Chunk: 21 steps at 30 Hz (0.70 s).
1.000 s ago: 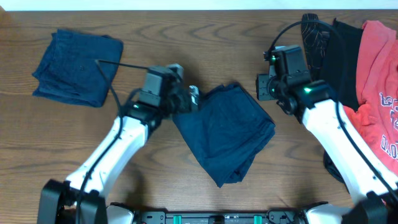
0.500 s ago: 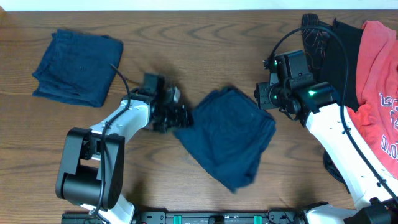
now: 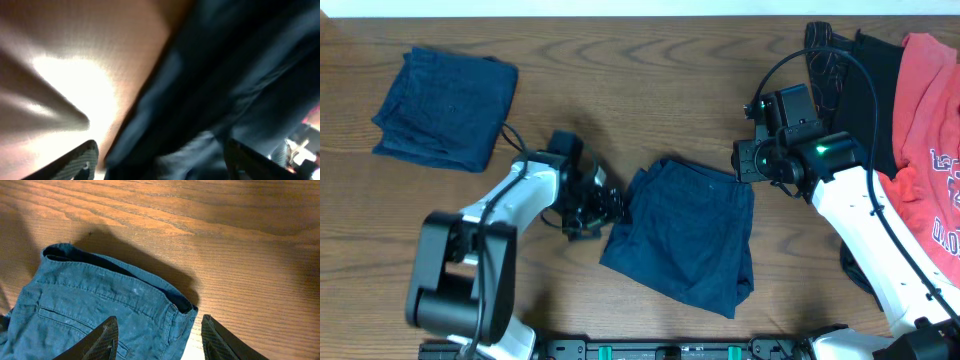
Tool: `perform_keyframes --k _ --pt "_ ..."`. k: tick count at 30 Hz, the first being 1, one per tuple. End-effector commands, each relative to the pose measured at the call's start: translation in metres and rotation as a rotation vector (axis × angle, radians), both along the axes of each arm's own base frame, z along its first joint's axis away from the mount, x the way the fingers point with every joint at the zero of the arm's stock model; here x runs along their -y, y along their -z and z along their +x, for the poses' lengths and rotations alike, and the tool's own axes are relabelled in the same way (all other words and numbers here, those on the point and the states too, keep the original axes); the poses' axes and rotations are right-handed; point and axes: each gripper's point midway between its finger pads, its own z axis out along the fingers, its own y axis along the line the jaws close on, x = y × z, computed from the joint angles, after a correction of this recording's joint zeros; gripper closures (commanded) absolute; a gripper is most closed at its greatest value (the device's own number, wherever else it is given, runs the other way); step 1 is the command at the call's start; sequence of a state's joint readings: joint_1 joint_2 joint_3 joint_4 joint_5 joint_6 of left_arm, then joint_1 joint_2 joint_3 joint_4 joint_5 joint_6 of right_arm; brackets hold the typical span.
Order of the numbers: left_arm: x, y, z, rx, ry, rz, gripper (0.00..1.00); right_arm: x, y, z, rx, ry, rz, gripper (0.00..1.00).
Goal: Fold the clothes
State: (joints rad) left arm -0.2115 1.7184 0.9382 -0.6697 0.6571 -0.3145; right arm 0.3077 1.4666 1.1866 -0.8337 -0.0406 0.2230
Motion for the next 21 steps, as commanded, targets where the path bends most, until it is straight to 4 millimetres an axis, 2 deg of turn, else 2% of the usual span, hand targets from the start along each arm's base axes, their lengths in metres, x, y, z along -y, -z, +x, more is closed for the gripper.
perform_keyframes --k 1,5,8,11,17,21 --pt "0.003 -0.033 0.029 0.193 -0.005 -0.052 0.01 0.001 0.006 0.001 -0.008 -0.012 -0.027 0.48" --pt "0.009 -0.059 0.054 0.378 0.012 -0.087 0.02 0.001 0.011 0.002 -0.024 -0.012 -0.031 0.48" --pt "0.011 -0.057 0.057 0.387 0.015 -0.089 0.02 0.000 0.015 0.002 -0.035 -0.011 -0.034 0.47" --pt "0.015 -0.043 0.053 0.360 0.043 -0.083 0.02 0.000 0.016 0.002 -0.036 -0.011 -0.035 0.48" --pt "0.027 0.000 0.050 0.277 0.085 -0.072 0.02 0.000 0.016 0.003 -0.035 -0.011 -0.034 0.47" --pt "0.046 0.021 0.033 0.186 0.131 -0.126 0.02 0.001 0.017 0.001 -0.044 -0.011 -0.038 0.47"
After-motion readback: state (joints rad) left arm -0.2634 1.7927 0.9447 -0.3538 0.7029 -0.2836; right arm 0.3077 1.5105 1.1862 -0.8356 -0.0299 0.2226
